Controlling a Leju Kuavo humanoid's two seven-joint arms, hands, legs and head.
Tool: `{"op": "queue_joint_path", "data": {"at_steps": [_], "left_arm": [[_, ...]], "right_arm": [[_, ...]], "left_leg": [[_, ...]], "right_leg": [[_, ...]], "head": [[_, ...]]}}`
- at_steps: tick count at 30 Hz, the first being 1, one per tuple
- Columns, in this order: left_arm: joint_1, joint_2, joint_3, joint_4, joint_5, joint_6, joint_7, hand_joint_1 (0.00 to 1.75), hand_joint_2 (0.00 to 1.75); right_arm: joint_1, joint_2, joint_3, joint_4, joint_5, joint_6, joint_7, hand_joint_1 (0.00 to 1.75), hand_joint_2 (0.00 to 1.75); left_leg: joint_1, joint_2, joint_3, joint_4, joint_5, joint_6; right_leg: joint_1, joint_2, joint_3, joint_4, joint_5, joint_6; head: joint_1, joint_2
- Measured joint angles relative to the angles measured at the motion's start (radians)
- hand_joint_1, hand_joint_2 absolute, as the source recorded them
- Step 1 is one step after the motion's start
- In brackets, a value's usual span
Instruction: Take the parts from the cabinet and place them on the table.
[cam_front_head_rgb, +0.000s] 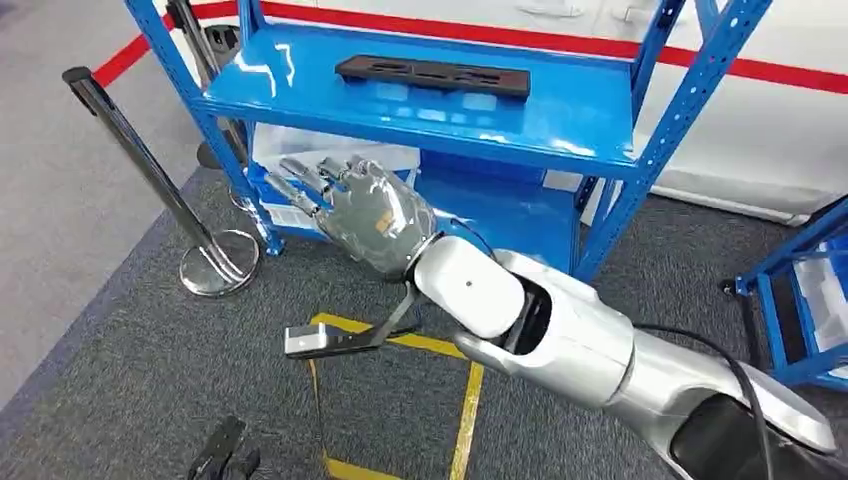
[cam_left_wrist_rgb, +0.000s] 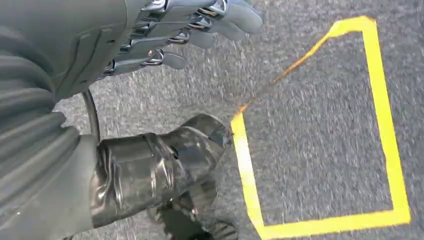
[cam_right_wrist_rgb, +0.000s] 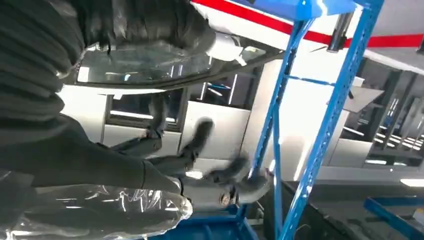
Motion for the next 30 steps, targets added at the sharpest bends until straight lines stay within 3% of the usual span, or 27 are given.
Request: {"op": "queue_joint_path", "data": {"at_steps": [1, 2, 4, 5, 6, 7, 10, 12, 13, 15, 16, 17, 18, 19, 21, 22, 23, 25, 27, 28, 30], "left_arm": [[0.002, 0.0, 0.0, 0.0, -0.001, 0.001, 0.0, 0.0, 1.75], [0.003, 0.0, 0.0, 0.0, -0.002, 0.001, 0.0, 0.0, 1.75], [0.005, 0.0, 0.0, 0.0, -0.008, 0.004, 0.0, 0.0, 1.75], [0.004, 0.0, 0.0, 0.0, -0.008, 0.008, 0.0, 0.0, 0.0], [0.003, 0.0, 0.0, 0.0, -0.008, 0.015, 0.002, 0.0, 0.0], [0.003, 0.0, 0.0, 0.0, -0.008, 0.02, 0.002, 0.0, 0.0], [0.008, 0.0, 0.0, 0.0, -0.008, 0.025, 0.008, 0.0, 0.0], [0.009, 0.0, 0.0, 0.0, -0.008, 0.025, 0.01, 0.0, 0.0], [0.008, 0.0, 0.0, 0.0, -0.008, 0.027, 0.01, 0.0, 0.0], [0.008, 0.0, 0.001, 0.0, -0.01, 0.037, 0.014, 0.0, 0.0], [0.01, 0.0, 0.001, 0.0, -0.01, 0.042, 0.017, 0.0, 0.0], [0.013, 0.0, 0.001, 0.0, -0.009, 0.044, 0.022, 0.0, 0.0], [0.015, 0.0, 0.001, 0.0, -0.008, 0.048, 0.029, 0.0, 0.0], [0.016, 0.0, 0.002, 0.0, -0.007, 0.053, 0.036, 0.0, 0.0], [0.016, -0.001, 0.005, 0.0, -0.003, 0.058, 0.046, 0.0, 0.0], [0.016, -0.002, 0.007, 0.0, 0.0, 0.06, 0.048, 0.0, 0.0], [0.016, -0.002, 0.01, 0.0, 0.001, 0.061, 0.051, 0.0, 0.0], [0.017, -0.002, 0.011, 0.0, 0.002, 0.064, 0.055, 0.0, 0.0], [0.017, -0.001, 0.012, 0.0, 0.002, 0.064, 0.059, 0.0, 0.0], [0.018, -0.003, 0.012, 0.0, 0.002, 0.063, 0.059, 0.0, 0.0], [0.014, -0.002, 0.013, 0.0, 0.0, 0.056, 0.058, 0.0, 0.0]], "right_arm": [[0.002, 0.0, 0.0, 0.002, 0.003, 0.0, 0.002, 0.0, 1.75], [0.005, 0.0, 0.0, 0.005, 0.006, 0.0, 0.004, 0.0, 1.75], [0.011, 0.0, 0.0, 0.008, 0.008, 0.0, 0.006, 0.0, 1.75], [0.011, 0.0, 0.0, 0.009, 0.01, -0.001, 0.008, 0.0, 1.75], [0.011, 0.0, 0.0, 0.009, 0.013, -0.002, 0.011, 0.0, 1.75], [0.01, 0.0, 0.0, 0.009, 0.015, -0.002, 0.013, 0.0, 1.75], [0.017, 0.0, 0.0, 0.01, 0.023, -0.007, 0.022, 0.0, 1.75], [0.018, -0.002, 0.0, 0.01, 0.026, -0.012, 0.032, 0.0, 1.75], [0.018, -0.005, -0.001, 0.01, 0.028, -0.016, 0.044, 0.0, 1.75], [0.023, -0.009, -0.008, 0.01, 0.039, -0.03, 0.077, 0.0, 1.75], [0.03, -0.012, -0.013, 0.01, 0.046, -0.04, 0.09, 0.0, 1.75], [0.036, -0.016, -0.018, 0.01, 0.05, -0.048, 0.102, 0.0, 1.75], [0.04, -0.018, -0.023, 0.01, 0.052, -0.055, 0.109, 0.0, 1.75], [0.041, -0.018, -0.027, 0.01, 0.053, -0.059, 0.111, 0.0, 1.75], [0.041, -0.018, -0.035, 0.01, 0.053, -0.064, 0.111, 0.0, 1.75], [0.042, -0.018, -0.041, 0.01, 0.051, -0.064, 0.111, 0.0, 1.75], [0.041, -0.017, -0.044, 0.01, 0.042, -0.064, 0.109, 0.0, 1.75], [0.046, -0.016, -0.044, 0.011, 0.018, -0.052, 0.103, 0.0, 1.75], [0.05, -0.011, -0.043, 0.014, -0.003, -0.039, 0.091, 0.0, 1.75], [0.05, -0.005, -0.043, 0.017, -0.014, -0.032, 0.087, 0.0, 1.75], [0.05, 0.005, -0.042, 0.02, -0.03, -0.024, 0.08, 0.0, 1.75]], "left_leg": [[0.0, 0.0, -0.028, 0.055, -0.013, -0.002], [0.0, 0.0, -0.039, 0.071, -0.004, -0.002], [0.001, 0.0, 0.006, -0.029, 0.071, 0.0], [0.001, 0.0, 0.048, -0.117, 0.116, 0.002], [0.001, 0.0, 0.076, -0.187, 0.129, 0.005], [-0.005, -0.002, 0.091, -0.205, 0.116, 0.008], [-0.006, -0.002, 0.085, -0.201, 0.119, 0.023], [0.0, 0.0, 0.092, -0.211, 0.124, 0.037], [-0.001, 0.0, 0.093, -0.211, 0.123, 0.042], [-0.003, 0.001, 0.093, -0.211, 0.122, 0.049], [-0.004, 0.001, 0.093, -0.21, 0.122, 0.05], [-0.004, 0.001, 0.093, -0.21, 0.122, 0.051], [-0.005, 0.001, 0.093, -0.209, 0.122, 0.051], [-0.006, 0.0, 0.094, -0.208, 0.121, 0.051], [-0.008, 0.0, 0.097, -0.208, 0.119, 0.048], [-0.012, -0.001, 0.095, -0.207, 0.118, 0.044], [-0.013, -0.001, 0.091, -0.204, 0.118, 0.042], [-0.01, 0.0, 0.091, -0.21, 0.122, 0.031], [-0.01, -0.001, 0.087, -0.206, 0.113, 0.022], [-0.01, 0.0, 0.083, -0.183, 0.096, 0.013], [-0.004, 0.0, 0.029, -0.066, 0.031, 0.002]], "right_leg": [[0.0, 0.0, 0.0, 0.0, 0.0, 0.0], [0.0, 0.0, 0.0, 0.001, -0.001, 0.0], [0.0, 0.002, 0.001, 0.004, -0.003, 0.0], [0.0, 0.003, 0.001, 0.006, -0.005, 0.003], [0.0, 0.004, 0.001, 0.008, -0.007, 0.007], [0.008, 0.006, -0.006, 0.011, -0.008, 0.011], [0.005, 0.007, -0.008, 0.008, -0.003, 0.021], [0.004, 0.005, -0.014, 0.029, -0.022, 0.034], [0.004, 0.002, -0.031, 0.07, -0.05, 0.037], [0.002, 0.002, -0.104, 0.225, -0.123, 0.04], [0.002, 0.002, -0.136, 0.289, -0.142, 0.04], [0.002, 0.001, -0.15, 0.313, -0.14, 0.038], [0.003, 0.001, -0.144, 0.295, -0.117, 0.036], [0.003, 0.001, -0.117, 0.236, -0.077, 0.031], [0.007, 0.001, -0.029, 0.056, 0.009, 0.015], [0.014, 0.001, -0.012, 0.023, -0.006, 0.01], [0.012, 0.001, -0.007, 0.01, -0.005, 0.012], [0.015, 0.004, -0.01, 0.012, -0.004, 0.01], [0.001, 0.002, -0.001, -0.005, 0.006, 0.001], [0.002, 0.002, 0.002, -0.008, 0.007, -0.001], [0.001, 0.001, 0.003, -0.007, 0.006, -0.004]], "head": [[0.0, 0.0], [0.0, 0.0], [0.0, 0.0], [0.0, 0.0], [0.0, 0.0], [0.0, 0.0], [0.003, 0.0], [0.003, 0.0], [0.008, 0.0], [0.008, 0.0], [0.007, 0.0], [0.008, 0.0], [0.008, 0.0], [0.008, 0.0], [0.008, 0.0], [0.007, 0.0], [0.006, 0.0], [0.007, 0.0], [0.008, 0.0], [0.003, 0.0], [0.0, 0.0]]}}
